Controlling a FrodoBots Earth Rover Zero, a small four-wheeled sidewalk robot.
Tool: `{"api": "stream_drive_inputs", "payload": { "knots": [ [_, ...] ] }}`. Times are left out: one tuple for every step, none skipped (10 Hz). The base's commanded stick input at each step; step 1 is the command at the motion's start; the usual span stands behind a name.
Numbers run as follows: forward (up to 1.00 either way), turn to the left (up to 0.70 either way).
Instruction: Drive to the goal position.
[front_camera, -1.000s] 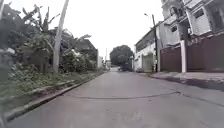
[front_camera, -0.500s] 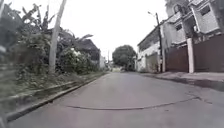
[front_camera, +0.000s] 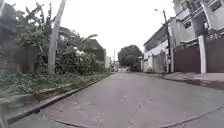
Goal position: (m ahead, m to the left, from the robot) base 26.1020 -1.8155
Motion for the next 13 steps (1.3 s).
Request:
{"api": "stream_drive_inputs", "payload": {
  "knots": [
    [1.0,-0.22],
    [1.0,-0.35],
    [1.0,-0.38],
    [1.0,-0.17],
    [1.0,-0.05],
    [1.0,0.0],
    [1.0,0.0],
    [1.0,0.0],
    [1.0,0.0],
    [1.0,-0.14],
    [1.0,-0.28],
    [1.0,0.0],
    [1.0,0.0]
  ]
}}
